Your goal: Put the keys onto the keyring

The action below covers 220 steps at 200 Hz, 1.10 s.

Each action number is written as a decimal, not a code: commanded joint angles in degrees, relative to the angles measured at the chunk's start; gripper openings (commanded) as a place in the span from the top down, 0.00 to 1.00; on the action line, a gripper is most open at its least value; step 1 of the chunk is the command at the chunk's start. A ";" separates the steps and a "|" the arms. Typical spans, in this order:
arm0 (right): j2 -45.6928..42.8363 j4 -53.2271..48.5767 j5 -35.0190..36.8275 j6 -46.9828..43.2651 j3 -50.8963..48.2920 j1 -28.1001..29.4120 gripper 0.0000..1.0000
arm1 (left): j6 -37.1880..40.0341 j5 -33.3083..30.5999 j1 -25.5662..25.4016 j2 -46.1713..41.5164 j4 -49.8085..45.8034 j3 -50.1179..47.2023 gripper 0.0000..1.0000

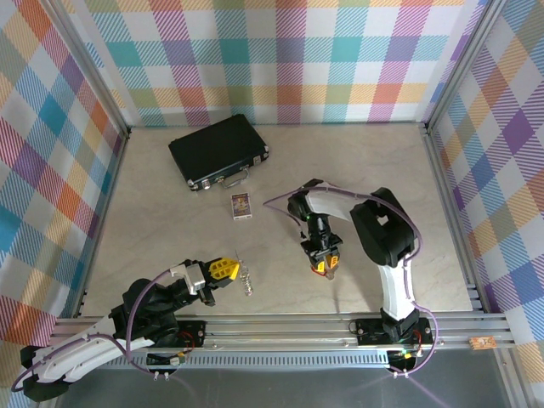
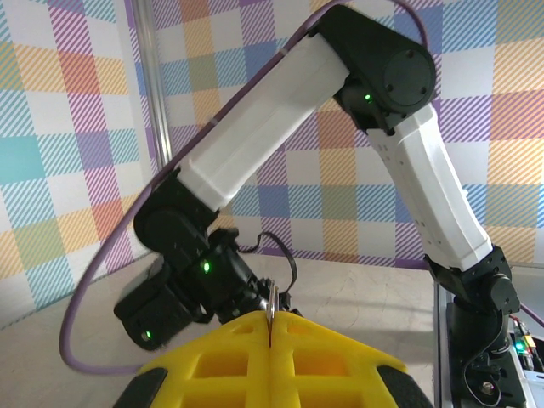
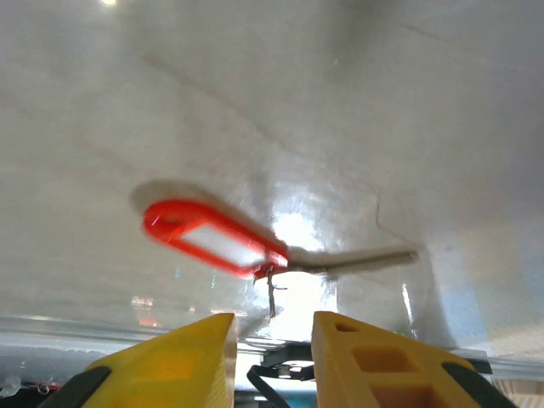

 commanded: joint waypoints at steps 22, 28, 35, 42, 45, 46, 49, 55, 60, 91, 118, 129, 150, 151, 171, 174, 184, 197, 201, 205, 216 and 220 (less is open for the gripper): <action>-15.49 6.14 -0.02 12.25 -7.06 1.70 0.65 | -1.03 1.18 -0.24 -0.84 4.28 0.04 1.00; -17.69 8.74 -0.14 13.99 -9.45 1.93 0.64 | -1.13 1.27 -0.24 -0.74 4.44 -0.02 1.00; -20.23 11.62 -0.54 16.30 -12.62 2.06 0.63 | -1.15 1.27 -0.24 -0.65 4.73 -0.18 1.00; -22.77 15.75 -1.36 18.23 -15.89 2.07 0.62 | -1.18 1.35 -0.23 -0.46 4.99 -0.23 1.00; -23.86 17.48 -1.58 18.91 -17.22 2.21 0.62 | -1.20 1.43 -0.24 -0.42 5.01 -0.23 1.00; -24.21 18.03 -1.61 19.12 -17.66 2.27 0.62 | -1.24 1.44 -0.24 -0.40 5.05 -0.23 1.00; -25.22 19.53 -1.72 19.87 -19.01 2.39 0.62 | -1.28 1.49 -0.24 -0.42 5.16 -0.23 1.00; -27.00 22.40 -1.70 21.11 -21.47 2.60 0.61 | -1.37 1.55 -0.24 -0.32 5.25 -0.23 1.00; -28.14 24.25 -1.77 21.87 -23.13 2.59 0.61 | -1.37 1.69 -0.24 -0.21 5.32 -0.31 1.00; -33.36 32.47 0.65 23.62 -29.95 4.25 0.60 | -1.55 1.84 -0.24 -0.08 5.91 -0.47 1.00; -36.19 36.82 2.00 24.03 -34.17 4.26 0.59 | -1.53 2.05 -0.23 0.13 5.98 -0.35 1.00; -36.79 37.86 2.36 23.89 -35.40 4.26 0.59 | -1.53 2.22 -0.24 0.15 6.06 -0.38 1.00; -37.76 38.32 3.60 24.15 -36.94 4.26 0.60 | -1.48 2.40 -0.28 0.15 6.21 -0.44 1.00; -37.80 38.34 3.65 24.16 -37.06 4.26 0.60 | -1.51 2.36 -0.26 0.15 6.18 -0.47 1.00; -38.79 39.33 3.56 24.09 -38.61 4.28 0.61 | -1.46 2.32 -0.24 0.13 6.23 -0.49 1.00; -38.80 39.24 3.72 24.09 -38.72 4.31 0.61 | -1.46 2.35 -0.24 0.10 6.22 -0.47 1.00; -38.74 38.78 4.25 23.88 -38.84 4.26 0.62 | -1.42 2.43 -0.24 0.14 6.21 -0.49 1.00; -38.80 39.03 4.46 23.50 -38.92 4.26 0.65 | -1.55 2.41 -0.24 0.13 6.17 -0.44 1.00; -38.80 39.40 4.31 23.33 -39.00 4.26 0.65 | -1.55 2.41 -0.24 0.10 6.18 -0.48 1.00; -38.88 39.85 4.09 23.08 -39.09 4.26 0.66 | -1.57 2.39 -0.24 0.11 6.16 -0.49 1.00; -38.79 40.51 3.72 22.67 -39.27 4.26 0.67 | -1.56 2.32 -0.24 0.06 6.15 -0.37 1.00; -38.66 40.52 3.74 22.53 -39.26 4.22 0.68 | -1.55 2.32 -0.24 0.06 6.15 -0.41 1.00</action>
